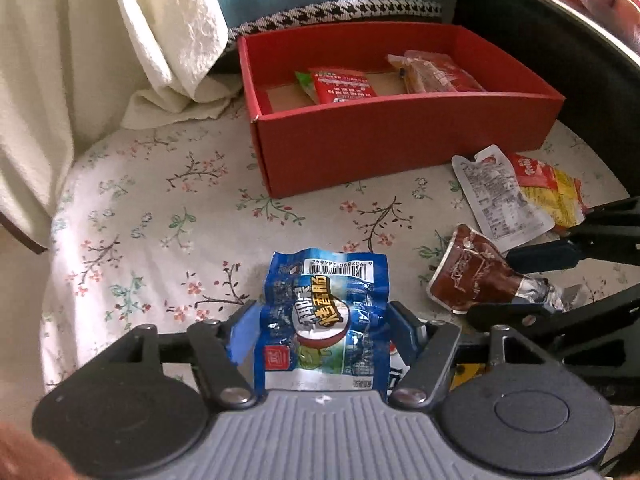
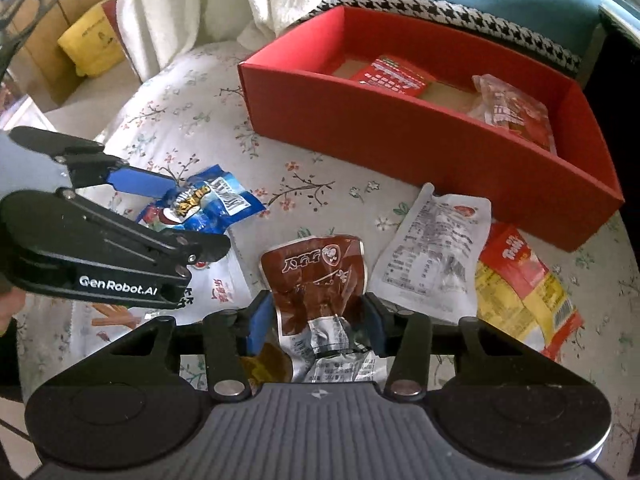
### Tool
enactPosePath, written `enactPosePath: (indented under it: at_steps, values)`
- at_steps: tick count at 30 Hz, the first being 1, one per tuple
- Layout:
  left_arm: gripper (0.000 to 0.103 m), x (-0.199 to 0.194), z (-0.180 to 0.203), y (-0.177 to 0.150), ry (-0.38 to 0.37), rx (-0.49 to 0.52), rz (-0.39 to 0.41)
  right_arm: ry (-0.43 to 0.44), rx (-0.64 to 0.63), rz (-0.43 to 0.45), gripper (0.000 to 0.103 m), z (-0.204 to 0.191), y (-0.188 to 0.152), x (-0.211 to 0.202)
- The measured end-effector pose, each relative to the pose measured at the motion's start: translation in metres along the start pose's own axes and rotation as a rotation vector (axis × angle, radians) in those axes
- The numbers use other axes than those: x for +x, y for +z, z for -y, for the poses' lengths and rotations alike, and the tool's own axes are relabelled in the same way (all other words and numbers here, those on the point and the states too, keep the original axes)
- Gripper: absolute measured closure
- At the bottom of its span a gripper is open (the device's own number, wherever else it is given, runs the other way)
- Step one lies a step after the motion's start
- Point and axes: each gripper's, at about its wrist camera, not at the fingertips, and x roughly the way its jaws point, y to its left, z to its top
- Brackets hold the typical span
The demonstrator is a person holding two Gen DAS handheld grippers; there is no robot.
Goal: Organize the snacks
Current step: 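Grasp the blue packet with the left tool while the right tool lifts the brown pouch, then carry the blue packet and brown pouch over the red box with both tools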
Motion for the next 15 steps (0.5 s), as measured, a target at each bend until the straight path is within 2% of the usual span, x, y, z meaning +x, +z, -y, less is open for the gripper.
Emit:
enactPosePath:
  at_steps: [7, 8, 15]
  values:
    - [0.042, -0.010, 0.006, 0.002, -0.015, -0.033, 0.023, 0.011, 0.073, 0.087, 0.056, 0.011, 0.004, -0.026]
    - [0.042, -0.012, 0.006, 0.003, -0.016, -0.040, 0.026, 0.006, 0.083, 0.092, 0.061, 0.012, 0.003, -0.028]
    - [0.042, -0.012, 0.001, 0.001, -0.031, -0.071, 0.015, -0.026, 0.123, 0.057, 0.062, 0.025, -0.005, -0.017]
